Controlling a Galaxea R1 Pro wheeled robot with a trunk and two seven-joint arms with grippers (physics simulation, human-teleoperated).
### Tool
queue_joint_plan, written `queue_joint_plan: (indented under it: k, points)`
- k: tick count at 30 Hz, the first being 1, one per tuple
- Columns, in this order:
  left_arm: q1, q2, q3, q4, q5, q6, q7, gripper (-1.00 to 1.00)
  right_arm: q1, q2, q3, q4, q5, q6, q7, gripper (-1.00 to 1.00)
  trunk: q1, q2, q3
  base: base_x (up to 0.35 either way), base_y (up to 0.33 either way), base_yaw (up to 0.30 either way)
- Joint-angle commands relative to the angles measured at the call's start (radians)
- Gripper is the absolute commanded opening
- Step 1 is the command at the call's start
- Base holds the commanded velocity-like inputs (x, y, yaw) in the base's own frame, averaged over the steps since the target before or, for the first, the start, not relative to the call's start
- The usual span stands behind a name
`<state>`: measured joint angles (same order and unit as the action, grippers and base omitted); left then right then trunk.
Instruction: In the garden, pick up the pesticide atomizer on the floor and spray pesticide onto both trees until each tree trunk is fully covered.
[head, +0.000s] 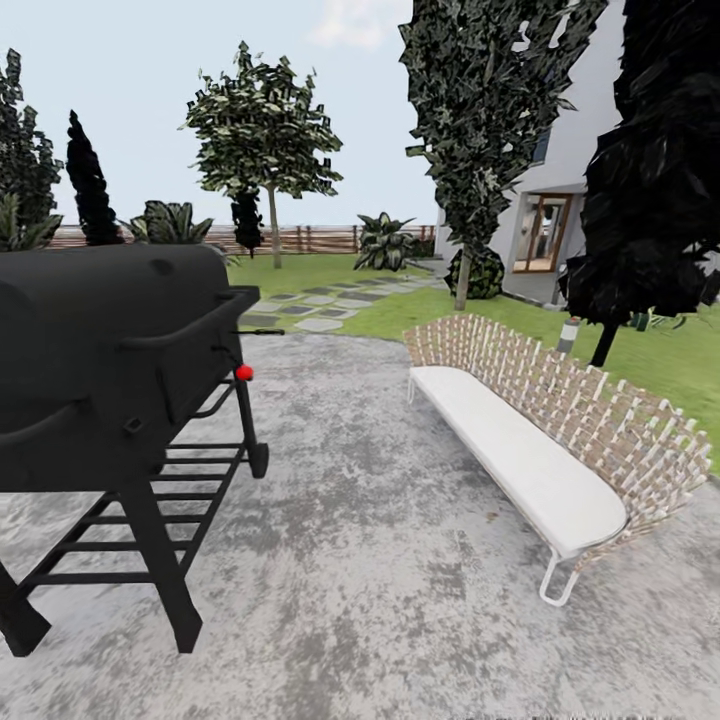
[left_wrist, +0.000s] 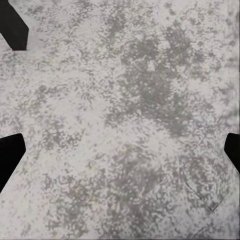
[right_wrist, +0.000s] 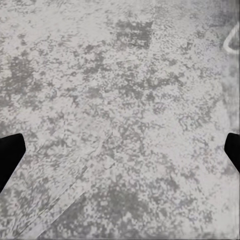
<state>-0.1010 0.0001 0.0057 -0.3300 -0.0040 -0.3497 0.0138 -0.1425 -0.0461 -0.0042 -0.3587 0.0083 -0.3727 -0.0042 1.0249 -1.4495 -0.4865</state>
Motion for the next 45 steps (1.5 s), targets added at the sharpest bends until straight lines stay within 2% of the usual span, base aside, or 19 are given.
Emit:
queue_joint_plan:
  k: [1, 8, 19, 37, 45]
  points:
    - [0.000, -0.001, 0.000, 0.000, 0.000, -0.003, 0.001, 1.00, -0.001, 0.000, 0.000, 0.001, 0.001, -0.003, 0.000, 1.00, 0.000, 0.000, -0.002, 0.044, -0.142, -0.239]
    - [0.000, -0.001, 0.000, -0.001, 0.001, -0.004, 0.001, 1.00, -0.001, 0.000, 0.000, 0.001, 0.001, -0.003, 0.000, 1.00, 0.000, 0.000, -0.008, 0.011, -0.037, -0.183]
    - [-0.001, 0.001, 0.002, 0.000, 0.001, -0.003, 0.002, 1.00, 0.000, 0.000, 0.005, 0.001, 0.001, -0.004, 0.000, 1.00, 0.000, 0.000, -0.009, 0.000, -0.001, -0.017]
    - [-0.001, 0.003, 0.003, 0.000, 0.002, -0.003, 0.002, 1.00, -0.001, 0.000, 0.006, -0.002, 0.001, -0.005, 0.001, 1.00, 0.069, -0.126, -0.066, 0.000, 0.000, 0.000]
    - [-0.002, 0.003, 0.040, 0.000, 0.002, -0.003, 0.002, 1.00, -0.001, 0.000, 0.006, -0.001, 0.001, -0.005, 0.001, 1.00, 0.100, -0.182, -0.091, 0.000, 0.000, 0.000]
